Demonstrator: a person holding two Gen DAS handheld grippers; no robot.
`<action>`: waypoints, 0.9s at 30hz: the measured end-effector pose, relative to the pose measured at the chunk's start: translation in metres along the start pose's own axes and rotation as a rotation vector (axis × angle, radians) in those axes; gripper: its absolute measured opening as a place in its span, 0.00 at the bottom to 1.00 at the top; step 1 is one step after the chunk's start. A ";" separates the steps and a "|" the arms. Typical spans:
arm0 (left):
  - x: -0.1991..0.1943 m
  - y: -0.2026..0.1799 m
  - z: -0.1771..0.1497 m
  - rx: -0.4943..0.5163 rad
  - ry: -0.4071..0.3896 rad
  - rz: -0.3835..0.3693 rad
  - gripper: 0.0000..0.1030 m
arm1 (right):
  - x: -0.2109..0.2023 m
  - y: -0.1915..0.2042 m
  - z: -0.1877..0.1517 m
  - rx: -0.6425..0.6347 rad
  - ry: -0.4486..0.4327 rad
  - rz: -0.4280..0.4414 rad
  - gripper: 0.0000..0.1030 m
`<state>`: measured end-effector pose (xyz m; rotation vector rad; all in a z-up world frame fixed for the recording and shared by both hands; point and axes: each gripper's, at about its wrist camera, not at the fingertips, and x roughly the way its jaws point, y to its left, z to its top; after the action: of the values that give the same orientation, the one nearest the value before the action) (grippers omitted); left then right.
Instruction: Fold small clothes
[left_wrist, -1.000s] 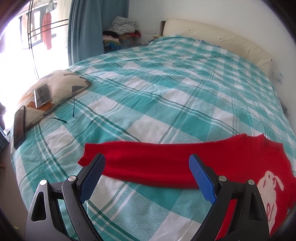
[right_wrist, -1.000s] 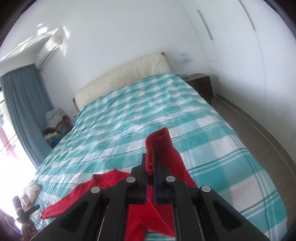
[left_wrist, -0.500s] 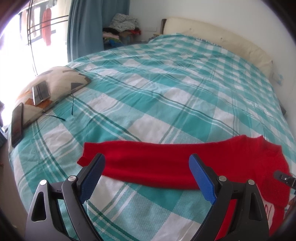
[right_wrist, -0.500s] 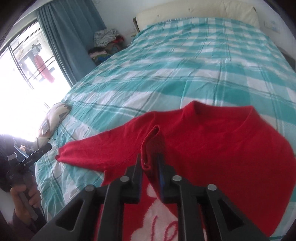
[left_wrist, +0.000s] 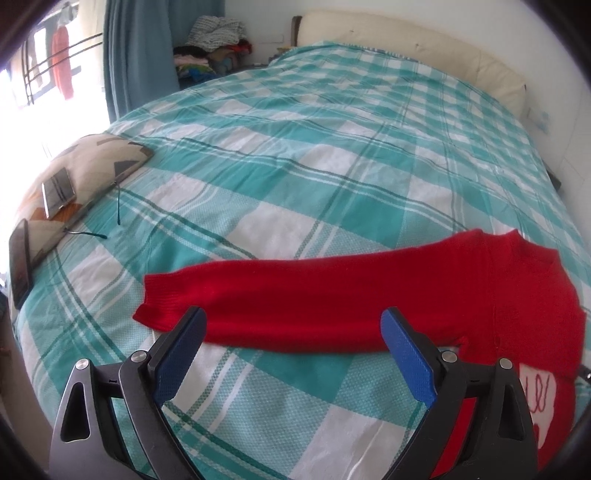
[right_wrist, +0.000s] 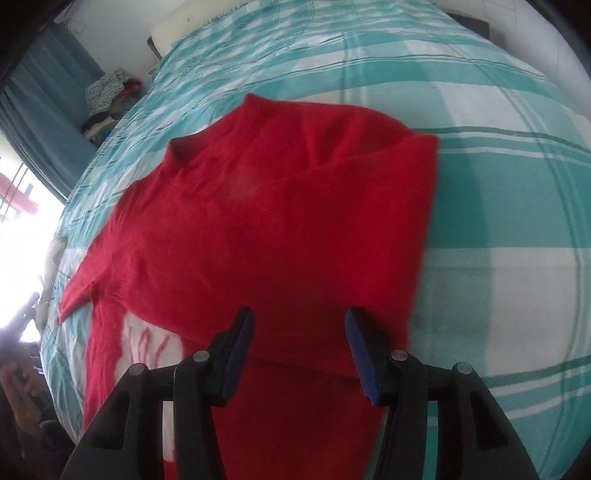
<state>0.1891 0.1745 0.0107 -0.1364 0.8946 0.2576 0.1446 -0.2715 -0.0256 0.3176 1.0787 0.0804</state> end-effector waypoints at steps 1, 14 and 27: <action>0.003 0.003 0.002 0.004 0.018 -0.005 0.93 | -0.016 -0.009 -0.009 0.001 -0.030 -0.024 0.50; 0.043 0.213 -0.016 -0.660 0.106 0.010 0.92 | -0.112 -0.042 -0.094 0.092 -0.252 0.091 0.56; 0.079 0.191 -0.013 -0.558 0.208 -0.119 0.57 | -0.111 -0.034 -0.092 0.103 -0.273 0.115 0.56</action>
<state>0.1739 0.3678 -0.0615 -0.7425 0.9981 0.3821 0.0078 -0.3086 0.0190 0.4697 0.7952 0.0817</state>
